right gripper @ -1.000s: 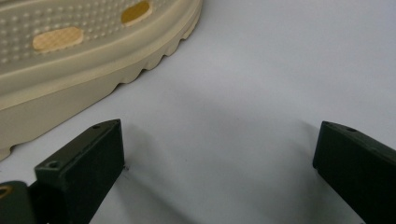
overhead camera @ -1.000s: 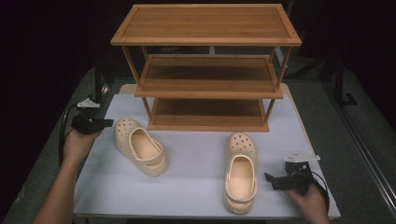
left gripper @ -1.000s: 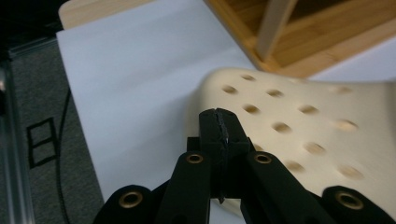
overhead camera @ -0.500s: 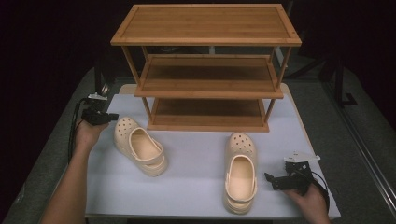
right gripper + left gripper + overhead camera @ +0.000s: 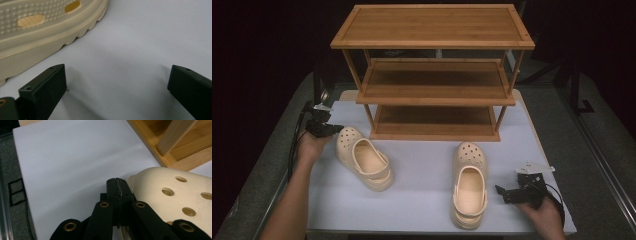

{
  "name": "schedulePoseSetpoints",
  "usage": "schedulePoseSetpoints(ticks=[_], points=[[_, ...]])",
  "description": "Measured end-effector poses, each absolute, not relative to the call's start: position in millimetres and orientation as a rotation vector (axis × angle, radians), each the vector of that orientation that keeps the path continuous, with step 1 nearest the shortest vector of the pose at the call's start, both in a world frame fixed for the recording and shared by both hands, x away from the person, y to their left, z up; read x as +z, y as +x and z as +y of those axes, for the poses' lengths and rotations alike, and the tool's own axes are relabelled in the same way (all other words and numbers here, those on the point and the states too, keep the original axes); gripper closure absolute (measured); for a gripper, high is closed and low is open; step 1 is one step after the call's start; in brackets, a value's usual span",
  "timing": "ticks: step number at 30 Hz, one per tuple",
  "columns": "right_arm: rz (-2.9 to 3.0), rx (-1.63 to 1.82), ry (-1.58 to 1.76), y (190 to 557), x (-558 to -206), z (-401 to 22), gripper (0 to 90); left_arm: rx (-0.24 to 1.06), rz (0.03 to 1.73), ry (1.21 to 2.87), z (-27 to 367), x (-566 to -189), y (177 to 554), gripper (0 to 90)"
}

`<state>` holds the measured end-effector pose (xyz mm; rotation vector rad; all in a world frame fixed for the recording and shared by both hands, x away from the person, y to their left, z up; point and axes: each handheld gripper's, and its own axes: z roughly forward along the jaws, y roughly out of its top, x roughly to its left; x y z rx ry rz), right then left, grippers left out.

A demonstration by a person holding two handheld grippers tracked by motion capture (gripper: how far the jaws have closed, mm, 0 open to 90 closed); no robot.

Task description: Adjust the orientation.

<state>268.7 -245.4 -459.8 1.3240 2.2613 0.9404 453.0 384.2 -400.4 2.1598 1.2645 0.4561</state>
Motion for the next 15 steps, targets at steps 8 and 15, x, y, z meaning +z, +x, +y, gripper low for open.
schedulePoseSetpoints(ticks=[8,15], points=[[2.261,0.939,1.324,268.6,-459.8,-245.4,1.4,0.463,1.234,2.19,370.7,-399.7,442.8,90.0],[2.261,0.94,1.323,268.6,-459.7,-245.4,1.4,0.445,1.181,2.185,351.7,-401.5,429.3,90.0]])
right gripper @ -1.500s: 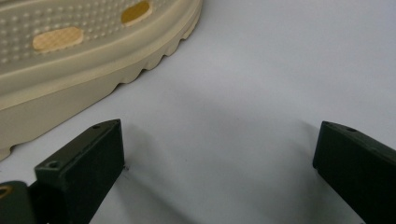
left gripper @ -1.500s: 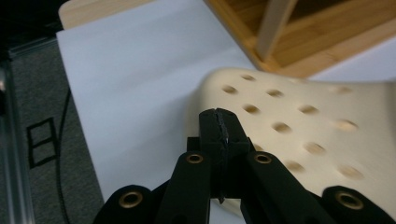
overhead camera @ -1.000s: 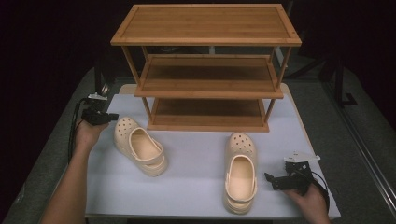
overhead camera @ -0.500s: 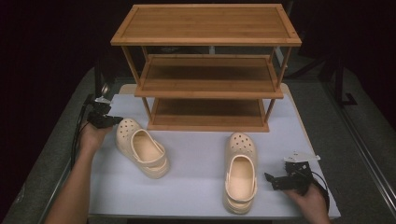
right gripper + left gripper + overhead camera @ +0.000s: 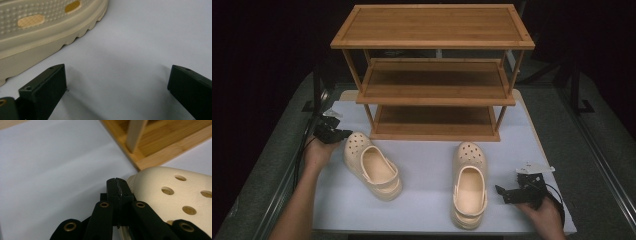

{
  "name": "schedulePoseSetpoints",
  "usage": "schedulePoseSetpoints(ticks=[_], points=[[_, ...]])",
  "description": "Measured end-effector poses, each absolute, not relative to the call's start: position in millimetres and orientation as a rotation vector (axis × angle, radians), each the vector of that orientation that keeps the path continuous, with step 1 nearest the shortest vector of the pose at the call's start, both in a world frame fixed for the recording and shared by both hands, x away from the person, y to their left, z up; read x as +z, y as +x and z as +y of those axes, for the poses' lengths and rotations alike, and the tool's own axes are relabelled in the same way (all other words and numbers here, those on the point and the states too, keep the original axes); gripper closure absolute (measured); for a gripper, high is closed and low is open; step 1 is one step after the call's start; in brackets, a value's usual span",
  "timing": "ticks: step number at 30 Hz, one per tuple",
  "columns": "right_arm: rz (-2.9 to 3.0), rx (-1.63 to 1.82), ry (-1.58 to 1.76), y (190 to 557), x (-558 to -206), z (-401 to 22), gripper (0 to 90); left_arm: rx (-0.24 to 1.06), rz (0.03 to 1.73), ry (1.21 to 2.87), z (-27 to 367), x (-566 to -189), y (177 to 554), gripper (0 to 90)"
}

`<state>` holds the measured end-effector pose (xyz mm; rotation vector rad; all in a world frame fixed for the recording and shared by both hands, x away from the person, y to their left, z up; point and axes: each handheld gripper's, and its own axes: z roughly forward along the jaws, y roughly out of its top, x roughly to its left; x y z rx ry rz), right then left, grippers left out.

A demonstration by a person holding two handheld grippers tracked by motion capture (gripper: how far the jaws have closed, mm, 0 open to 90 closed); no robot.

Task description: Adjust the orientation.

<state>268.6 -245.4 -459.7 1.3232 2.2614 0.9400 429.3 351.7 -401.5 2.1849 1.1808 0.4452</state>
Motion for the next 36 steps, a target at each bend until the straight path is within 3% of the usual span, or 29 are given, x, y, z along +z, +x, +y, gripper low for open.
schedulePoseSetpoints(ticks=[14,22,36], points=[[2.261,0.939,1.323,268.6,-459.8,-245.4,1.4,0.401,1.101,2.157,327.1,-406.6,400.1,90.0],[2.261,0.94,1.323,268.6,-459.8,-245.3,1.4,0.401,1.11,2.168,338.2,-399.8,394.7,90.0],[2.262,0.938,1.324,268.5,-459.6,-245.3,1.4,0.422,1.105,2.134,362.4,-393.9,321.1,90.0]])
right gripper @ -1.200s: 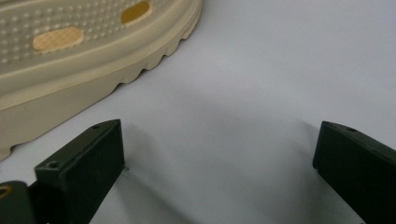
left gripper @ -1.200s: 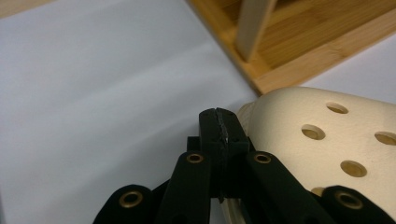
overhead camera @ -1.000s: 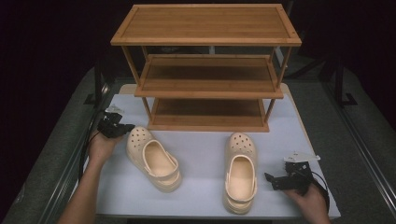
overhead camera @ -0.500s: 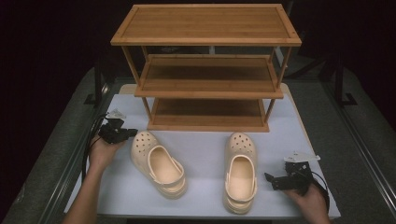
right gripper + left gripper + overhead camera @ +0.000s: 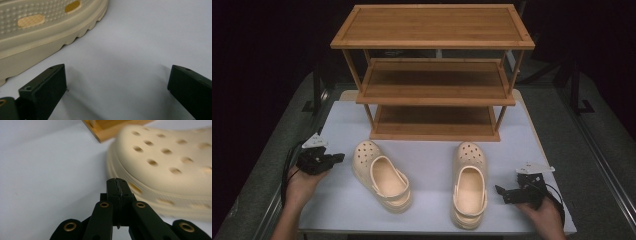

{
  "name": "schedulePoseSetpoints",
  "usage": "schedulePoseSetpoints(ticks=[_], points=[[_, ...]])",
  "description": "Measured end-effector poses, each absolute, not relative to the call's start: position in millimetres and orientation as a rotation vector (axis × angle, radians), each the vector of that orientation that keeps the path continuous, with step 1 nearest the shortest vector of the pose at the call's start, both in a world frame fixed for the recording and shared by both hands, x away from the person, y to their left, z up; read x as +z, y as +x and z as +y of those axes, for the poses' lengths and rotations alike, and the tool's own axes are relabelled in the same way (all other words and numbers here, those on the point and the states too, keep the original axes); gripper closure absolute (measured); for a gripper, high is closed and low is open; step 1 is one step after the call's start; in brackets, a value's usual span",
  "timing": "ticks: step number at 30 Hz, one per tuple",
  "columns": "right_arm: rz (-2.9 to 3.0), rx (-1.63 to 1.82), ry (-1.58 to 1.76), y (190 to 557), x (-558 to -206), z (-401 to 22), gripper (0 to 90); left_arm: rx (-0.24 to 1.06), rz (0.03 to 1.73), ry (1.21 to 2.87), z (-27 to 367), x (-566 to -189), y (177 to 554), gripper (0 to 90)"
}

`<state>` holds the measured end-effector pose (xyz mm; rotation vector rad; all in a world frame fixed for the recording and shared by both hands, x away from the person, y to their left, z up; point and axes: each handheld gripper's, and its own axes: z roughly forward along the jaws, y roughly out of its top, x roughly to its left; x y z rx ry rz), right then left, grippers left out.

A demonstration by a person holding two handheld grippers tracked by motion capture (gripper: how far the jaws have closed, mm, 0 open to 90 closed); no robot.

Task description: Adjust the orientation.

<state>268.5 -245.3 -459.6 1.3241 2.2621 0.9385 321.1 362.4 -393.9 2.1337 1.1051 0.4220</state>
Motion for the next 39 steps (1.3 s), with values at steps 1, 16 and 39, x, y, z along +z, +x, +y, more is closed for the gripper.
schedulePoseSetpoints(ticks=[1,16,39], points=[[2.262,0.938,1.325,268.5,-459.6,-245.2,1.4,0.406,1.095,2.143,360.3,-398.2,309.3,90.0],[2.261,0.938,1.328,268.5,-459.6,-245.1,1.4,0.336,1.029,2.203,337.8,-416.7,290.3,90.0],[2.263,0.937,1.327,268.7,-459.6,-245.1,1.4,0.365,0.991,2.25,309.0,-414.1,324.1,90.0]])
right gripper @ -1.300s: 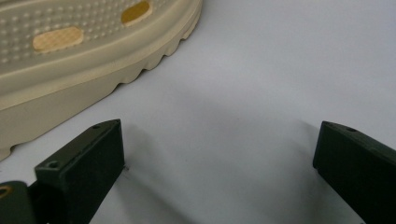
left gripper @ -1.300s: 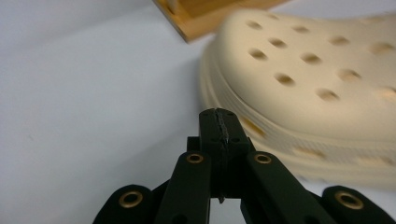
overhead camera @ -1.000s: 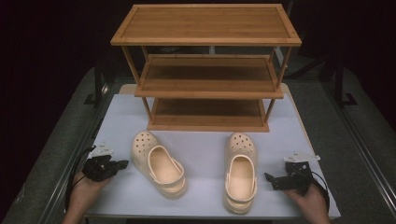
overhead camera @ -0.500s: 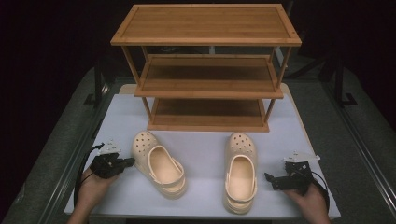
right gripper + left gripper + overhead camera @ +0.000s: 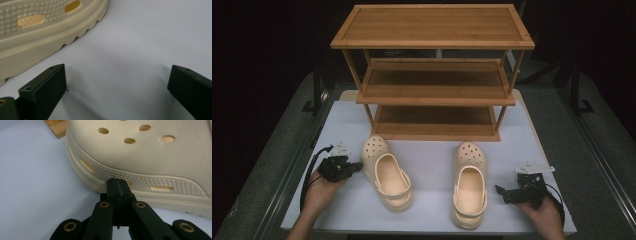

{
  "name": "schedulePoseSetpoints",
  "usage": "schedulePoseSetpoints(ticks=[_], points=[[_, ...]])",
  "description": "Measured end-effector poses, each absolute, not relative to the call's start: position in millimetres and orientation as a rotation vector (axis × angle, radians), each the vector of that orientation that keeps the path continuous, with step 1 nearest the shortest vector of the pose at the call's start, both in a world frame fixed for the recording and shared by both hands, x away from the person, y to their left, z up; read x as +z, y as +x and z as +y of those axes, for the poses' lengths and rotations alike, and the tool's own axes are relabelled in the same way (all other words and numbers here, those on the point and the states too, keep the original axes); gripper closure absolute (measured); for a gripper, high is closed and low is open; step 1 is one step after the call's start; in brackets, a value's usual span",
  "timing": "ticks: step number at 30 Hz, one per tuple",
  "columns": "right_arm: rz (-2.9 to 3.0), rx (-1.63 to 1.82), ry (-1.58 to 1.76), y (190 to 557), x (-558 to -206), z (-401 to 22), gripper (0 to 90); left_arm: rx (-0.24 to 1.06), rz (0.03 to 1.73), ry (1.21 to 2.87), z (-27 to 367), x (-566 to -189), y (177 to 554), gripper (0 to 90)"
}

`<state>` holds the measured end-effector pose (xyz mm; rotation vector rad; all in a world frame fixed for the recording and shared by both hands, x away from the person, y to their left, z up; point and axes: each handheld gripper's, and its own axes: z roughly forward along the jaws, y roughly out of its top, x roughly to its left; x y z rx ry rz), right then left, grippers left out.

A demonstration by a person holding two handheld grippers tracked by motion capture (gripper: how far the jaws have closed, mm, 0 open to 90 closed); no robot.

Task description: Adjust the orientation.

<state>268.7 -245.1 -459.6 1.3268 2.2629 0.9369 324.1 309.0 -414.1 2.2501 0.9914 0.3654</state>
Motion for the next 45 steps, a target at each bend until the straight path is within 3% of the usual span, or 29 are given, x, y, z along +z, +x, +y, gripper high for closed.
schedulePoseSetpoints(ticks=[19,27,45], points=[[2.261,0.938,1.324,268.7,-459.7,-245.3,1.4,0.36,0.947,2.27,256.6,-416.6,365.9,90.0],[2.261,0.938,1.324,268.6,-459.8,-245.2,1.4,0.345,0.94,2.267,251.9,-419.2,370.0,90.0],[2.262,0.938,1.325,268.6,-459.6,-245.2,1.4,0.26,0.878,2.178,266.3,-378.5,323.8,51.9]])
